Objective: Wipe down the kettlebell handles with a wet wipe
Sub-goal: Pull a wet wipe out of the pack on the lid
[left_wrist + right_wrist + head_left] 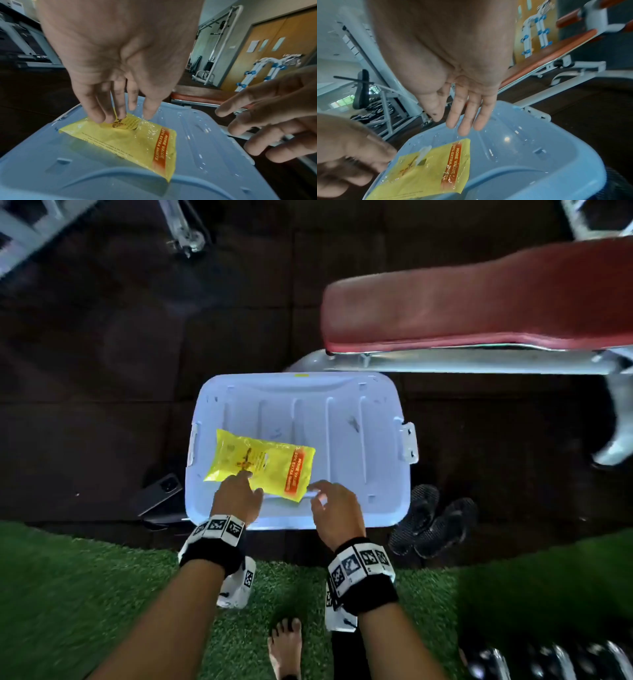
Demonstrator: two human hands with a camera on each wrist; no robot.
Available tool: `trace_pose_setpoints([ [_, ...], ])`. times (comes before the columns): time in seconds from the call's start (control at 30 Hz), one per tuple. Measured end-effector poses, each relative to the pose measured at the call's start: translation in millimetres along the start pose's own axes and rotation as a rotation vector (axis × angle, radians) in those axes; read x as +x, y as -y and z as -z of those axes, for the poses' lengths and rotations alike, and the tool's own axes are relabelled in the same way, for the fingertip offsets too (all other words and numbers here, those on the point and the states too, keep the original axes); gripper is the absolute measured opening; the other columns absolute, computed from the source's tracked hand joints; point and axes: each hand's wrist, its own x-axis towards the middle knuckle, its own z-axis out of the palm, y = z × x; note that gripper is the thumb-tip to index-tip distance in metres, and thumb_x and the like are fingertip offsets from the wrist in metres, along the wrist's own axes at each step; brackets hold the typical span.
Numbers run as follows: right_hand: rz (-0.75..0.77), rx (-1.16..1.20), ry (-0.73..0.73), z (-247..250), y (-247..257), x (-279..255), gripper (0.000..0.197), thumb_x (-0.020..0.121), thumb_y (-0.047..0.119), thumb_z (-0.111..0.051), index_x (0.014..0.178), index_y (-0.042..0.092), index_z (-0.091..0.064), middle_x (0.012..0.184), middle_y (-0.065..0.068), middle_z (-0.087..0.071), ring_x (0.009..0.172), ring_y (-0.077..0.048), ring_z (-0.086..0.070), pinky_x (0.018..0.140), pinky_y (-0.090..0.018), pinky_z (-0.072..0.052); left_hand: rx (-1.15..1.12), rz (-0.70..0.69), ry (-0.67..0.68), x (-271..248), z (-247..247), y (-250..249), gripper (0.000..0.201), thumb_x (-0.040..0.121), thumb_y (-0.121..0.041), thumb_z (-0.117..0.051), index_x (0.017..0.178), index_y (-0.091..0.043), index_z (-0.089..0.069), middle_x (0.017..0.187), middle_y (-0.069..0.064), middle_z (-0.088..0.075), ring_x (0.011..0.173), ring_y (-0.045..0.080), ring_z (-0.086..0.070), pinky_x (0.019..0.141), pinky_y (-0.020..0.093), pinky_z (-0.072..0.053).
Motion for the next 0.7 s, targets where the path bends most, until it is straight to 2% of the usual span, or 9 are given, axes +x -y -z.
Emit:
trace_pose_setpoints([
  [0.17, 0.037, -0.106, 0.142, -35.8, -13.6, 84.7, 0.034, 0.097, 0.016, -0.051, 0.124, 0.030, -0.068, 0.120, -0.002, -0.066, 0.113, -0.023, -0.061, 0.091, -0.031, -0.044, -0.111, 0.067, -0.043, 69.1, -23.6, -10.6, 0.082, 0.089, -0.045, -0.074, 0.152, -0.006, -0.041, 0.152, 0.018, -0.044, 0.142, 0.032, -0.041, 0.116, 0.042, -0.033],
  [0.23, 0.039, -0.107, 0.169, -47.7, -14.0, 112.0, 0.034, 0.098, 0.017, -0.051, 0.124, 0.032, -0.068, 0.127, 0.001, -0.064, 0.118, -0.020, -0.059, 0.093, -0.030, -0.044, -0.083, 0.075, -0.046, 84.2, -31.0, -7.6, 0.073, 0.090, -0.043, -0.074, 0.148, -0.009, -0.048, 0.157, 0.016, -0.039, 0.145, 0.032, -0.038, 0.117, 0.042, -0.032],
  [0.27, 0.039, -0.099, 0.182, -53.2, -12.4, 123.4, 0.034, 0.098, 0.017, -0.051, 0.123, 0.032, -0.068, 0.130, 0.002, -0.063, 0.118, -0.020, -0.059, 0.094, -0.030, -0.044, -0.093, 0.056, -0.081, 91.0, -34.3, -3.2, 0.056, 0.092, -0.038, -0.073, 0.139, -0.011, -0.058, 0.154, 0.014, -0.044, 0.142, 0.032, -0.042, 0.113, 0.042, -0.036],
  [0.33, 0.037, -0.073, 0.206, -65.0, -9.1, 143.7, 0.033, 0.098, 0.018, -0.051, 0.121, 0.032, -0.070, 0.130, 0.000, -0.062, 0.117, -0.023, -0.060, 0.095, -0.033, -0.047, -0.202, 0.030, -0.202, 98.8, -36.7, 6.1, 0.011, 0.098, -0.027, -0.066, 0.104, -0.022, -0.073, 0.127, 0.001, -0.067, 0.119, 0.030, -0.059, 0.092, 0.036, -0.044],
  [0.4, 0.059, -0.091, 0.248, -76.8, -2.7, 156.9, 0.030, 0.099, 0.022, -0.051, 0.121, 0.031, -0.070, 0.125, -0.003, -0.062, 0.116, -0.024, -0.059, 0.096, -0.036, -0.048, -0.314, 0.028, -0.257, 105.8, -33.1, 16.8, 0.023, 0.102, -0.026, -0.057, 0.085, -0.037, -0.065, 0.087, -0.019, -0.073, 0.085, 0.020, -0.063, 0.067, 0.027, -0.037],
  [0.43, 0.068, -0.107, 0.264, -83.1, -0.2, 161.4, 0.030, 0.100, 0.024, -0.051, 0.121, 0.032, -0.070, 0.123, -0.004, -0.061, 0.116, -0.024, -0.058, 0.096, -0.038, -0.048, -0.342, 0.057, -0.248, 108.9, -30.5, 23.2, 0.021, 0.104, -0.029, -0.053, 0.090, -0.037, -0.066, 0.079, -0.016, -0.073, 0.079, 0.021, -0.062, 0.063, 0.029, -0.034],
  [0.5, 0.060, -0.111, 0.268, -94.7, 6.2, 166.3, 0.027, 0.100, 0.028, -0.052, 0.118, 0.033, -0.073, 0.118, -0.004, -0.063, 0.116, -0.024, -0.058, 0.096, -0.039, -0.048, -0.346, 0.069, -0.250, 113.3, -24.2, 35.3, 0.022, 0.106, -0.032, -0.049, 0.109, -0.021, -0.068, 0.083, 0.005, -0.072, 0.080, 0.032, -0.063, 0.065, 0.034, -0.030],
  [0.53, 0.048, -0.111, 0.262, -100.8, 8.9, 167.9, 0.026, 0.100, 0.029, -0.053, 0.116, 0.032, -0.073, 0.116, -0.003, -0.064, 0.115, -0.024, -0.058, 0.096, -0.039, -0.048, -0.344, 0.063, -0.250, 115.3, -23.4, 41.6, 0.026, 0.106, -0.033, -0.049, 0.116, -0.017, -0.067, 0.079, 0.007, -0.067, 0.074, 0.030, -0.060, 0.065, 0.033, -0.028],
  [0.7, 0.057, -0.218, 0.209, -126.0, 20.6, 170.2, 0.023, 0.098, 0.036, -0.057, 0.109, 0.030, -0.076, 0.106, -0.003, -0.065, 0.104, -0.028, -0.064, 0.088, -0.040, -0.050, -0.361, 0.022, -0.188, 115.9, -21.5, 50.3, 0.028, 0.106, -0.038, -0.048, 0.123, -0.023, -0.065, 0.061, -0.012, -0.050, 0.060, 0.015, -0.052, 0.054, 0.031, -0.028],
])
